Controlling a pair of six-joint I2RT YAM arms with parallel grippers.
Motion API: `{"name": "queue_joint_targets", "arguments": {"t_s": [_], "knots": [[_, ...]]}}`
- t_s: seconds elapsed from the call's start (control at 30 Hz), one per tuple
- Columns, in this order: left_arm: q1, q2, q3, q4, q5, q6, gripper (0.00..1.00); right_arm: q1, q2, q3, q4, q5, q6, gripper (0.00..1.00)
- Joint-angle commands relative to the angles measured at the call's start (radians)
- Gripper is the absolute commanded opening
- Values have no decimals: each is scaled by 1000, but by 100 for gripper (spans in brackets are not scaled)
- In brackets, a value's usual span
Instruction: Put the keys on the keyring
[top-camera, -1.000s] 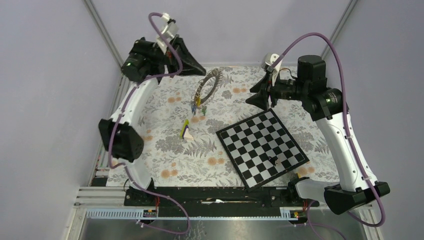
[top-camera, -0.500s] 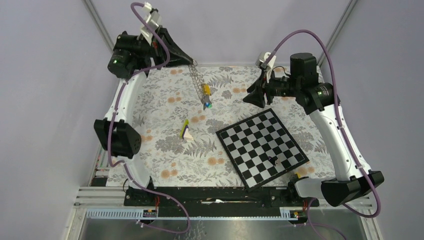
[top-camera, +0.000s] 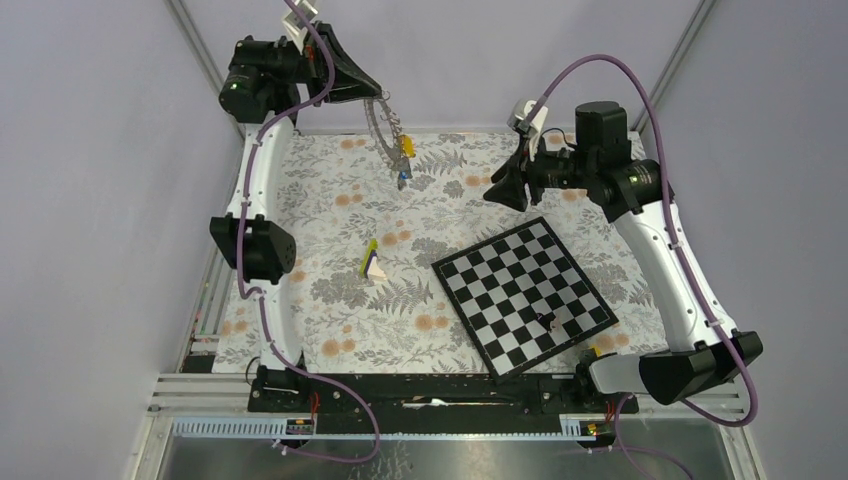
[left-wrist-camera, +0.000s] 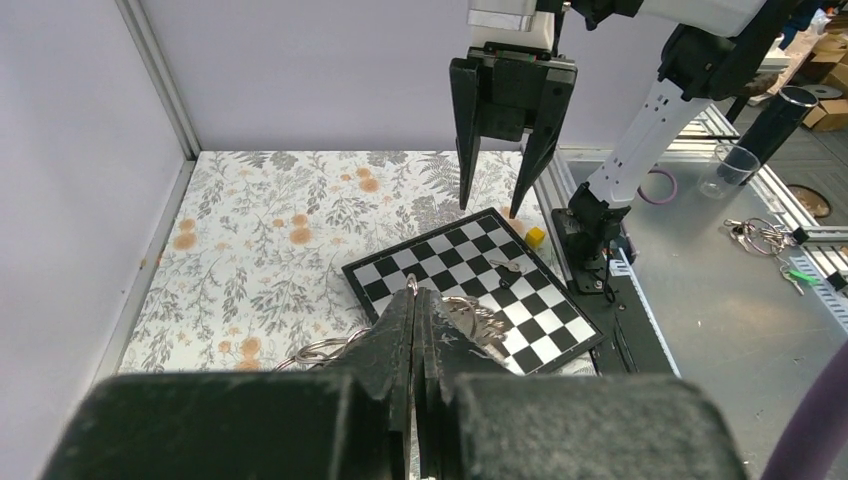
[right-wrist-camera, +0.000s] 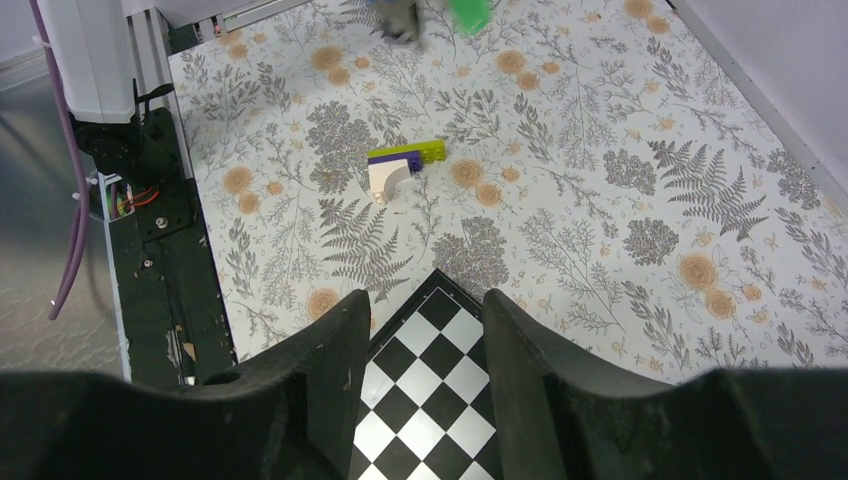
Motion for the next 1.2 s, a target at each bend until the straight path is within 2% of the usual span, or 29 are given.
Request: {"name": "queue_joint_targets", "arguments": {"t_s": [0.0,0.07,0.1,0.2,0.27,0.43,0.53,0.63,0.8,0.97,1.17], "knots": [[18,-55,62,-211,39,213,0,4,24,54,17,-23,15,52],[35,-65,62,-346,-3,361,0,5,34,61,15,-25,15,51],[47,-73,58,-421,-32,485,0,5,38,64,15,-24,15,51],[74,-112,56,-751,-137,817,0,5,49,69,13,-23,14,51],[100,-148,35,-905,-202,987,0,4,52,68,11,-24,13,51],[107,-205,-62,-1040,-297,1126,0,4,46,64,12,-23,10,51],[104,-282,-187,-1186,-378,1272,0,5,42,65,19,-33,15,51],[81,-366,-325,-1275,-400,1395,0,5,41,68,31,-57,26,51],[10,-470,-504,-1410,-432,1545,0,12,51,76,56,-92,39,50],[-61,-534,-619,-1555,-490,1741,0,24,40,27,106,-94,45,50],[-169,-605,-779,-1703,-453,1986,0,26,8,-51,178,-120,41,50]]}}
